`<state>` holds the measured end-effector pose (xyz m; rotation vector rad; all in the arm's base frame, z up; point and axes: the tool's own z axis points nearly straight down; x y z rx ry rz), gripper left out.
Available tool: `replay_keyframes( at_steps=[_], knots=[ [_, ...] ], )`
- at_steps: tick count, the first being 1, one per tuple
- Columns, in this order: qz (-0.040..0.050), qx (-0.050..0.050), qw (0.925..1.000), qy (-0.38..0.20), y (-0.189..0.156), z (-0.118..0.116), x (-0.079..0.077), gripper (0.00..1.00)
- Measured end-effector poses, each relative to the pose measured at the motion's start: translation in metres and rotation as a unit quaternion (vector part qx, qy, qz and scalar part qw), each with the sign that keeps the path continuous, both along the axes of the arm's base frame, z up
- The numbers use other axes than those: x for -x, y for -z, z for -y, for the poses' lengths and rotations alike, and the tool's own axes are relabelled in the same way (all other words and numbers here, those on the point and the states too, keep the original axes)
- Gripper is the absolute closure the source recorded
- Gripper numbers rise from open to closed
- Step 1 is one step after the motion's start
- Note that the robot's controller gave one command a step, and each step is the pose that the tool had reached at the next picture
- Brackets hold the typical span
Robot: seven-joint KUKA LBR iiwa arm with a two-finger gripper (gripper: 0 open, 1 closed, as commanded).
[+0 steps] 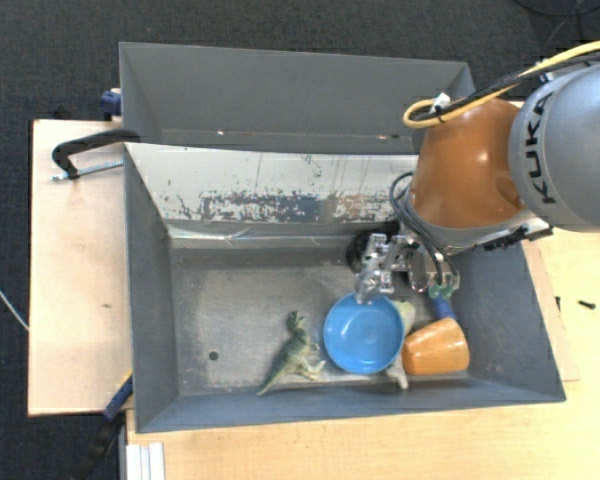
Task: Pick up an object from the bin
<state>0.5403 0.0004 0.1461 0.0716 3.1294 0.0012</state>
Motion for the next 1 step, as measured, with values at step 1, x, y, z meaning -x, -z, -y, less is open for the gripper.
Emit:
replay_keyframes(
  at_steps=[1],
  knots=[
    [0.0016,0.001,0.9998,-0.022,-0.0748,0.0056,-0.0013,1.0]
  ],
)
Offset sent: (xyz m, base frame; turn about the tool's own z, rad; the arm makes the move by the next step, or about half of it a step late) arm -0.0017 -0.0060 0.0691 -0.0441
